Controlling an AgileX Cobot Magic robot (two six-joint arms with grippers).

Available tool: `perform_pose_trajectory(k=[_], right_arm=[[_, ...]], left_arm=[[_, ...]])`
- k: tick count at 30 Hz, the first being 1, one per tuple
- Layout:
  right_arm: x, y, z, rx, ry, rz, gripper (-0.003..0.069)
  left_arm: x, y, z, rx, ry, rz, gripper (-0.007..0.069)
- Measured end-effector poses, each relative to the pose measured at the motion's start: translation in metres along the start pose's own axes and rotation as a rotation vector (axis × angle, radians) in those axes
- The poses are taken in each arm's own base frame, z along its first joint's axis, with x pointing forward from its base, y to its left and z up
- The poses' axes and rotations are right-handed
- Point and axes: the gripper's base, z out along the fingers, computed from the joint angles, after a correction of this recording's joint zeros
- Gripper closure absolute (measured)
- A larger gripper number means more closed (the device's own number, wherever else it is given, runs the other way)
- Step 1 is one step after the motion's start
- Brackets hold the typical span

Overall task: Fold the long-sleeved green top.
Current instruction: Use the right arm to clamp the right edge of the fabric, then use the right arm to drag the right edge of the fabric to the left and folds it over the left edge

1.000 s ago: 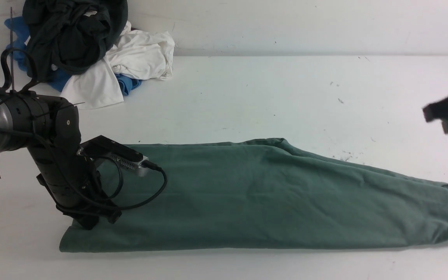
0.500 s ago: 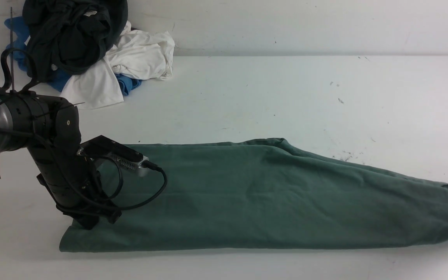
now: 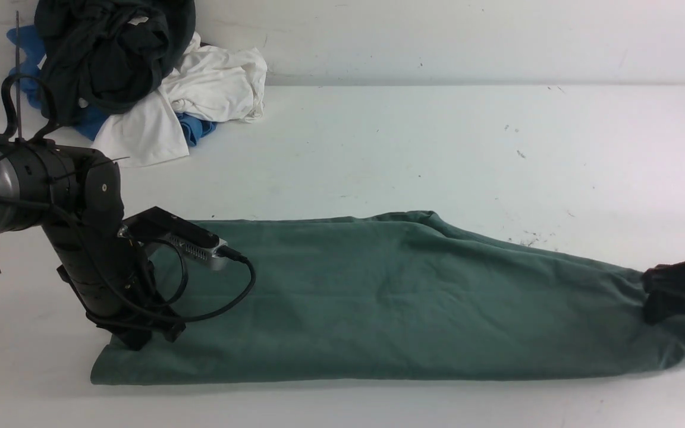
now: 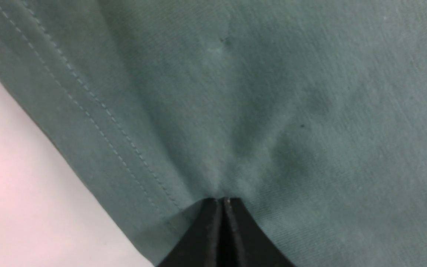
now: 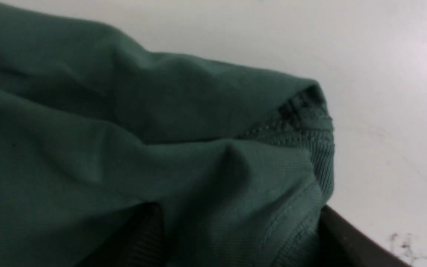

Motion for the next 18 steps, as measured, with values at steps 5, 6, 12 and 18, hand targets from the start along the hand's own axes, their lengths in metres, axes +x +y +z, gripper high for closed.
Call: perform_pose_trajectory(k=[5,6,12,18], right_arm=[[-0.001,0.007,-0.002,0.029,-0.002,-0.018,0.0543],[-0.001,0.007,-0.004,0.036,-0.004,-0.02,0.0573],[0.002,-0.008,-0.051,0.183,-0.067,0.022,0.061],[-0.003,-0.029,-0.12,0.359,-0.202,0.018,0.061]], left_arm=[[0.0,0.0,0.0,0.0,0.0,0.0,0.0631],[0.0,0.0,0.0,0.0,0.0,0.0,0.0631],[-0.005,-0.001,-0.003,0.012,-0.053,-0.026,0.0631],[-0.005,0.001,-0.036,-0.031,-0.126,-0.009,0.0631]])
